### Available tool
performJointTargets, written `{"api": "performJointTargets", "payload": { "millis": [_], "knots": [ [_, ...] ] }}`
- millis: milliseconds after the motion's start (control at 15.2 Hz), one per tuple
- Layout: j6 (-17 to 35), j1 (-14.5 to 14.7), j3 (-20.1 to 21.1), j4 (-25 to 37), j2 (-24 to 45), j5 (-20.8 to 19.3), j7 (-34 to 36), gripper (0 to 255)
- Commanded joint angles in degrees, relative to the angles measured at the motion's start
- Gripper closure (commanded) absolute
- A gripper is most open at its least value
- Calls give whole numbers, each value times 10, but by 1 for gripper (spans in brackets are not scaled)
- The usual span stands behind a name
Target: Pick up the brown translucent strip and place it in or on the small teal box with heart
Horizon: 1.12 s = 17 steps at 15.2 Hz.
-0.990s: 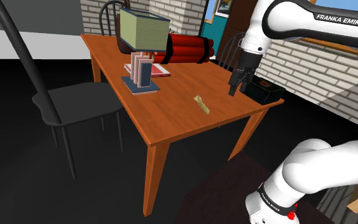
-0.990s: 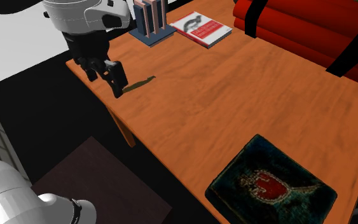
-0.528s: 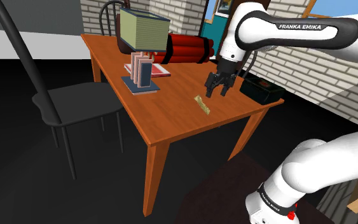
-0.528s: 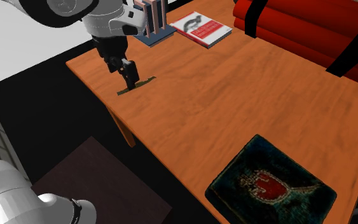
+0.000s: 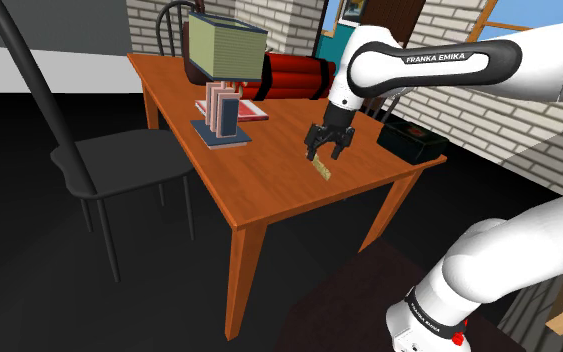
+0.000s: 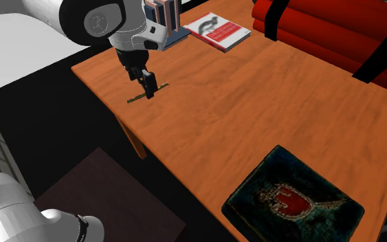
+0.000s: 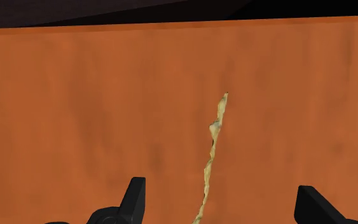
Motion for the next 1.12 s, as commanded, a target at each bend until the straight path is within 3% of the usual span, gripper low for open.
{"api": "performJointTargets", "payload": {
  "millis": [0, 528, 594, 1056],
  "knots": [
    [17, 1, 2, -14, 2, 1, 1, 0],
    [22, 1, 3, -18, 3, 2, 1, 0],
    [22, 1, 3, -18, 3, 2, 1, 255],
    [21, 1, 2, -18, 3, 2, 1, 255]
  ]
}}
